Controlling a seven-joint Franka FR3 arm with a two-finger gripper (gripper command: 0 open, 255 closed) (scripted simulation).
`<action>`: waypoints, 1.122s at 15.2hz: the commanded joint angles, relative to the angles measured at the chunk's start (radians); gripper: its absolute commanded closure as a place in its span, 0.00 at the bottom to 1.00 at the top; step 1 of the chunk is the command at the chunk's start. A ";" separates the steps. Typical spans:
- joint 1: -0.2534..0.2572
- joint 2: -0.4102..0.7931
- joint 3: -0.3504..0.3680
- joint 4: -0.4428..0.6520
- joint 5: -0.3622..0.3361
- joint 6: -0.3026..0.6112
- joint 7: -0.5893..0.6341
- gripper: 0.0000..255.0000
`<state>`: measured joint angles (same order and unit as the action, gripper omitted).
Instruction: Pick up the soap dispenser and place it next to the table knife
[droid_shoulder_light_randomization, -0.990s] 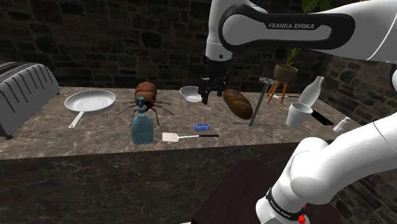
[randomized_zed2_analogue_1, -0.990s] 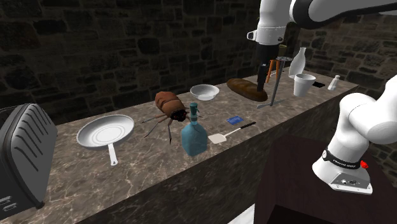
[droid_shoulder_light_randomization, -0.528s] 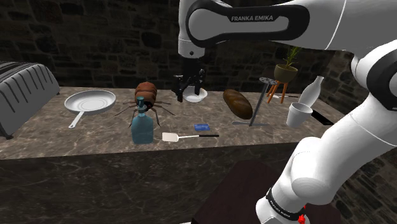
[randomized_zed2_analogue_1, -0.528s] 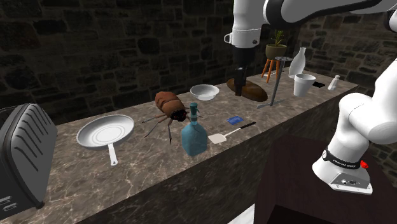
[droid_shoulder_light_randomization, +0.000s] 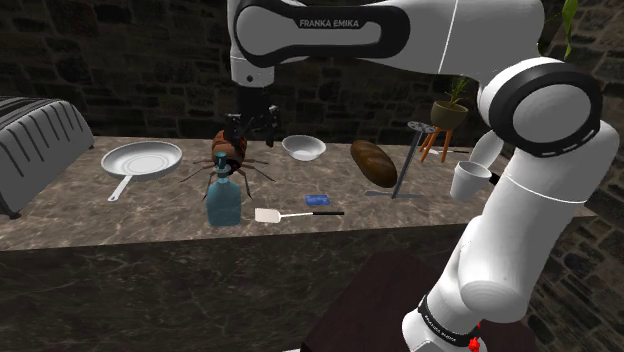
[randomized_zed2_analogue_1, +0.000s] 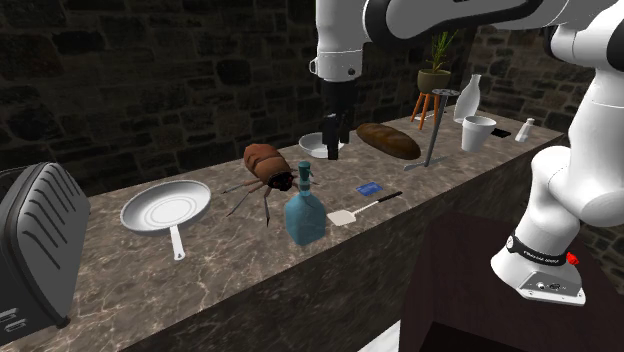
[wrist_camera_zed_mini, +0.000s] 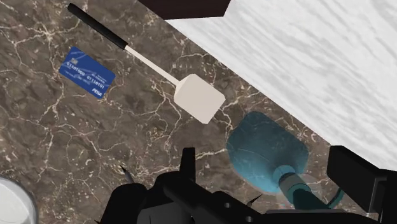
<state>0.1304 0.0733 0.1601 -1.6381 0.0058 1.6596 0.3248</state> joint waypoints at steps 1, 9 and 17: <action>0.013 0.097 0.010 0.121 -0.008 -0.025 0.021 0.00; 0.054 0.299 0.024 0.356 -0.028 -0.060 0.062 0.00; 0.051 0.285 0.024 0.273 -0.026 0.008 0.061 0.00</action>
<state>0.1811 0.3590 0.1838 -1.3632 -0.0204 1.6666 0.3856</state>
